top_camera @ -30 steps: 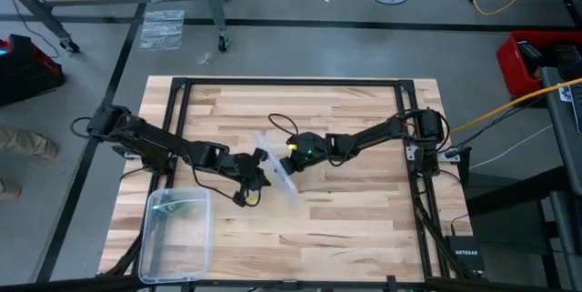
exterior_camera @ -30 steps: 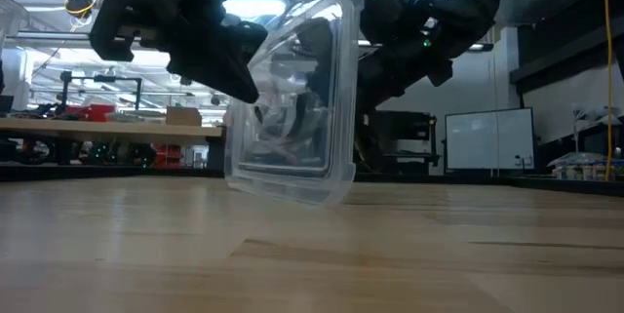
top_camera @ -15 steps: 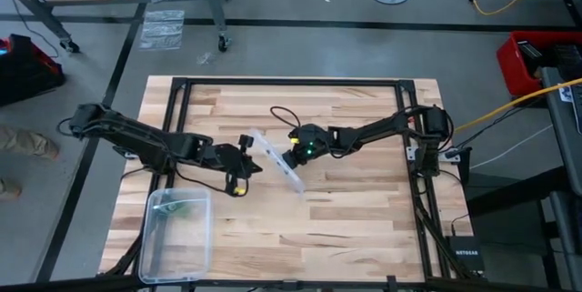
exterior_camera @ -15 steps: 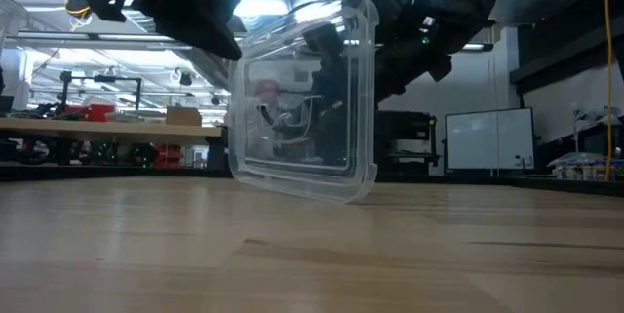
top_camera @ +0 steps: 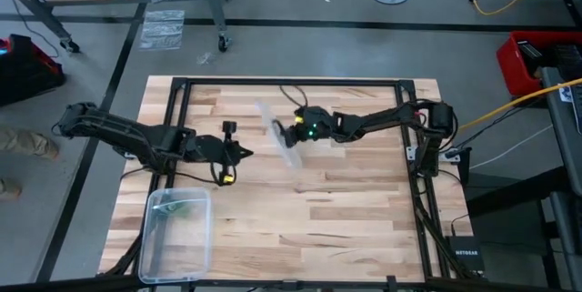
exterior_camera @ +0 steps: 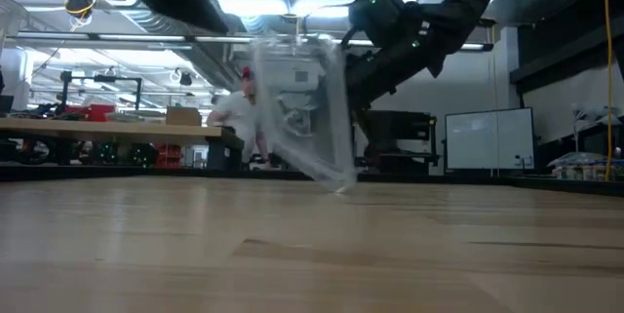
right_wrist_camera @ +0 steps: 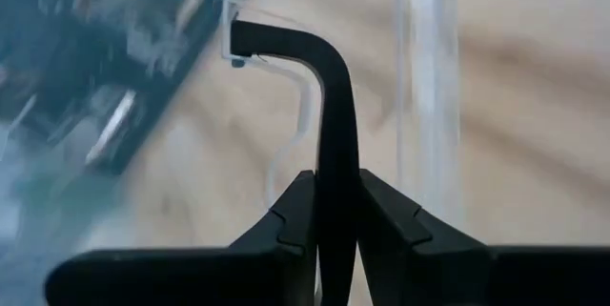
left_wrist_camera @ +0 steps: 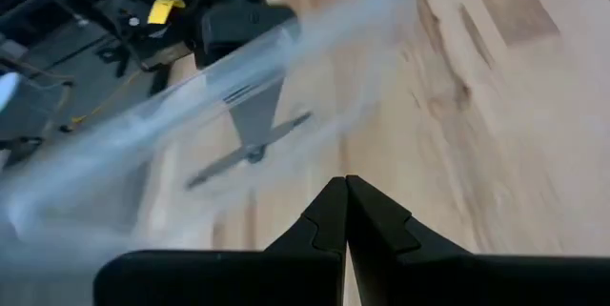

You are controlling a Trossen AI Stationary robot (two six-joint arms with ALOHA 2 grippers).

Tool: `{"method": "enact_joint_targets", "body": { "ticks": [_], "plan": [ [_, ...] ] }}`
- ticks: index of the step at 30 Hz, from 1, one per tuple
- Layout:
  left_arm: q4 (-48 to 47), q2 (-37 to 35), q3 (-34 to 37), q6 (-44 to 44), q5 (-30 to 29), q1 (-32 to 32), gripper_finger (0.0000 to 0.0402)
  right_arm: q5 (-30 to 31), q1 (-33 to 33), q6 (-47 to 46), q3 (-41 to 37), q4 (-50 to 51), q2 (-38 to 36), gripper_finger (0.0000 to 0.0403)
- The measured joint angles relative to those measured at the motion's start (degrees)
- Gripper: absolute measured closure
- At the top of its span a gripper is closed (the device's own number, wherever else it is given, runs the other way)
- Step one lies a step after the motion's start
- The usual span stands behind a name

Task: Roll bandage
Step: Put the transparent lid on the transparent bin

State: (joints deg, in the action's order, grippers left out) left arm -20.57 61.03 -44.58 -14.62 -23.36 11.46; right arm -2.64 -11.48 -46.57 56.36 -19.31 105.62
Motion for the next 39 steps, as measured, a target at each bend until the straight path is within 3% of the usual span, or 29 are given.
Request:
{"method": "enact_joint_targets", "body": {
  "ticks": [7,10,17,24,33,39],
  "plan": [
    [0.1,-4.6,0.0,-0.3,-2.3,0.0,0.0401,3.3,0.3,8.5,3.2,-1.4,-4.2,0.0346],
    [0.1,-6.1,0.0,-0.4,-6.0,0.0,0.0401,5.2,-0.2,10.2,6.2,1.5,-5.0,0.0346],
    [0.0,-10.6,0.0,-0.3,-27.6,0.0,0.0401,4.6,1.2,15.1,14.3,17.8,-5.2,0.0346],
    [-0.1,-16.3,0.0,0.2,-44.6,0.0,0.0401,4.7,4.9,26.1,17.0,18.5,-5.2,0.0346],
    [-0.1,-24.3,0.0,-0.2,-45.6,0.0,0.0401,0.7,7.8,41.8,20.5,17.6,-5.2,0.0345],
    [-0.7,-27.2,0.0,3.6,-38.4,0.0,0.0401,-2.5,8.2,48.8,23.5,15.8,-5.2,0.0345]
  ]
}}
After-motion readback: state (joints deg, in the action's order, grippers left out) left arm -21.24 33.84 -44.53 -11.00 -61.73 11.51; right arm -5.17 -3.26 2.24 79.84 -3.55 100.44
